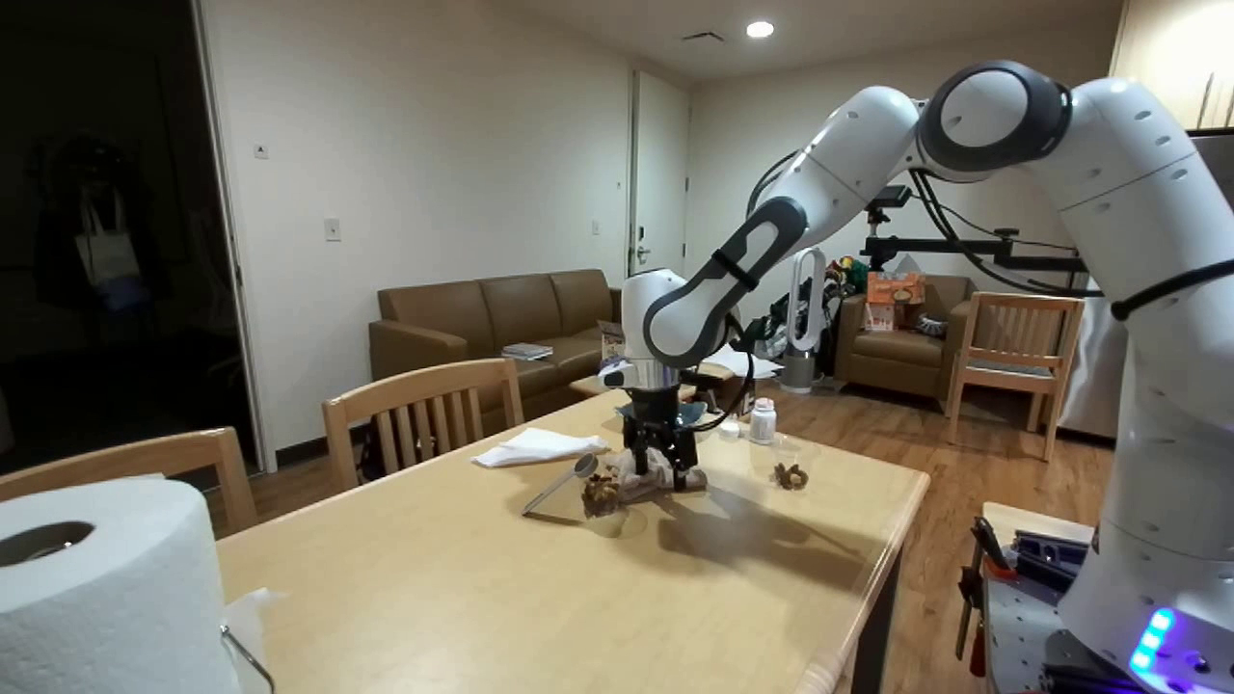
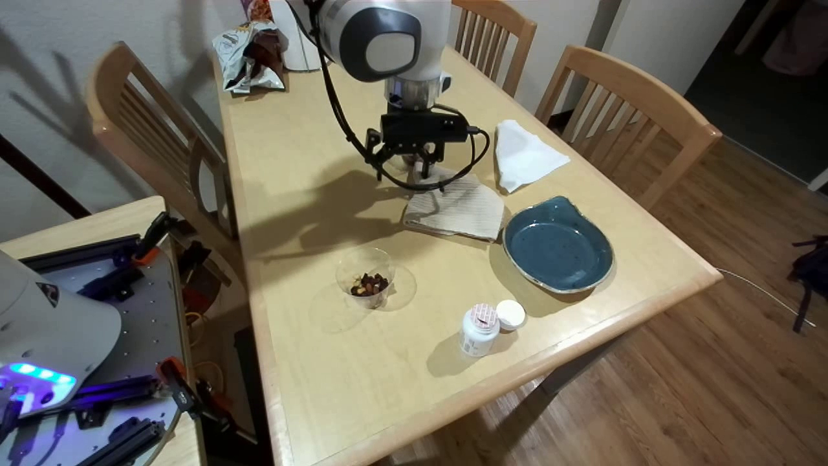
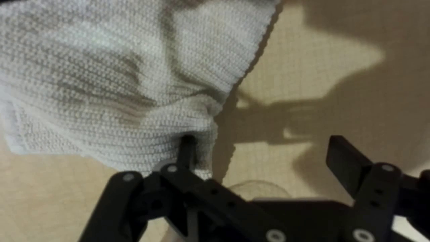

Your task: Use the towel to wipe the table

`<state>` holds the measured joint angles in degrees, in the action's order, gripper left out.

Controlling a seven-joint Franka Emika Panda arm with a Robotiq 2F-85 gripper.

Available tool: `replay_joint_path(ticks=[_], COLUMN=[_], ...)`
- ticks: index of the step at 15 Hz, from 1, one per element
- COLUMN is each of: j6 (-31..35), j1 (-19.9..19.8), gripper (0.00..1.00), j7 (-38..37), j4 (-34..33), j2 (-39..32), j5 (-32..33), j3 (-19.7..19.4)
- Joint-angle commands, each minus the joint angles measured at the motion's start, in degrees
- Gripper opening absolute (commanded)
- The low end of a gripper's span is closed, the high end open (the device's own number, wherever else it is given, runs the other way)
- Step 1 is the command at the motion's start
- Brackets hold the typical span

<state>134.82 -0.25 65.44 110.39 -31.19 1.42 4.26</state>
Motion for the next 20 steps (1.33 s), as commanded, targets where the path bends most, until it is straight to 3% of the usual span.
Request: replay_joint_path(ticks=[1, 3, 4, 6, 16, 18, 19, 20], j6=[-0.95, -0.71, -0.93, -1.02, -1.23, -1.75, -2.20, -2.16], j1=[-0.46, -0.73, -0.71, -0.72, -1.48, -1.91, -2.15, -2.16], gripper=[1.00, 1.00, 0.75, 0.68, 0.01, 0.00, 0.32, 0.29], j7=[-2.49, -1.88, -1.46, -1.63, 0.78, 2.33, 3.12, 4.45], j4=[-0.11, -0.12, -0.15, -0.16, -0.19, -0.29, -0.31, -0.28], j2=[0.05, 0.00, 0.00, 0.02, -0.06, -0.13, -0.14, -0.16], j5=[1.75, 1.82, 2.15, 2.23, 1.76, 1.51, 1.22, 1.89], j3=[0.38, 0.71, 0.71, 0.70, 1.92, 2.60, 2.97, 3.06])
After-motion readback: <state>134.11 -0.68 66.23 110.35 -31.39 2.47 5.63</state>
